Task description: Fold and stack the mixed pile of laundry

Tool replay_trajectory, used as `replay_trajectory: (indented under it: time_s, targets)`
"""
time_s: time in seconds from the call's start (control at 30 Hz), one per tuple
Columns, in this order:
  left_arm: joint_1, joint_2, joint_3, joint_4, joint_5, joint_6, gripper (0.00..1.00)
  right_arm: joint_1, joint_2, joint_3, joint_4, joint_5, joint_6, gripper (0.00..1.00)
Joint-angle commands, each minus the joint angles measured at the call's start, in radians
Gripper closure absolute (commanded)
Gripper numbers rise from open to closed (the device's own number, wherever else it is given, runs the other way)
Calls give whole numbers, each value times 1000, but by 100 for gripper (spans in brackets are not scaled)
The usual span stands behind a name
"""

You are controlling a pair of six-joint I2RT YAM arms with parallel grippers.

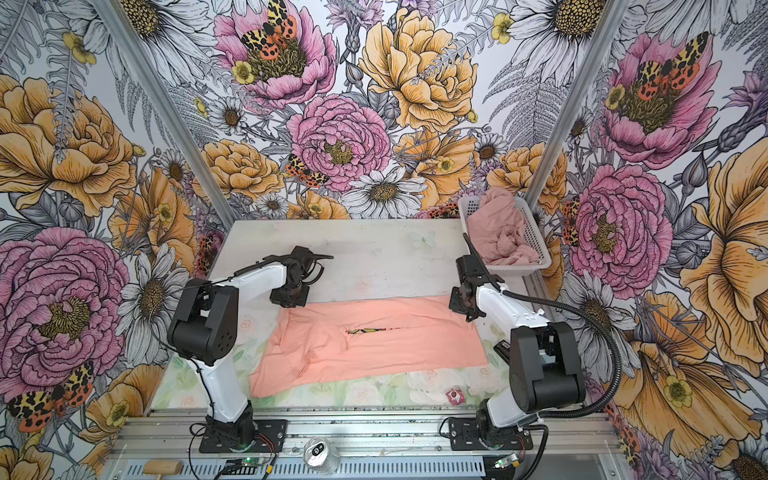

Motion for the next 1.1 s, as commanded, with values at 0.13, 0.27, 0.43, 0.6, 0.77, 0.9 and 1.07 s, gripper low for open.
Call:
replay_trajectory:
  time_s: [0.13,0.27,0.43,0.6,0.77,0.9,1.07]
  targets:
    - [75,-42,17,-5,59,-22,100,16,113,79,48,47,-19,79]
    - [119,-59,2,-6,97,-28,100,24,196,122,48,72,-40,79]
    - [187,-135,-19,-7,150,-48,100,24,270,137,24,102,-48,80]
    - [275,-187,-43,7,265,-82,100,22,287,110,24,119,-42,83]
    - [340,-208,-97,61,365,-122,100,19,286,101,26,133,-41,84]
    - [389,-202,-150,124,412,-160,88,17,287,103,24,133,-43,85]
    - [405,-224,-170,175,426,-177,80,17,288,103,24,132,-44,85]
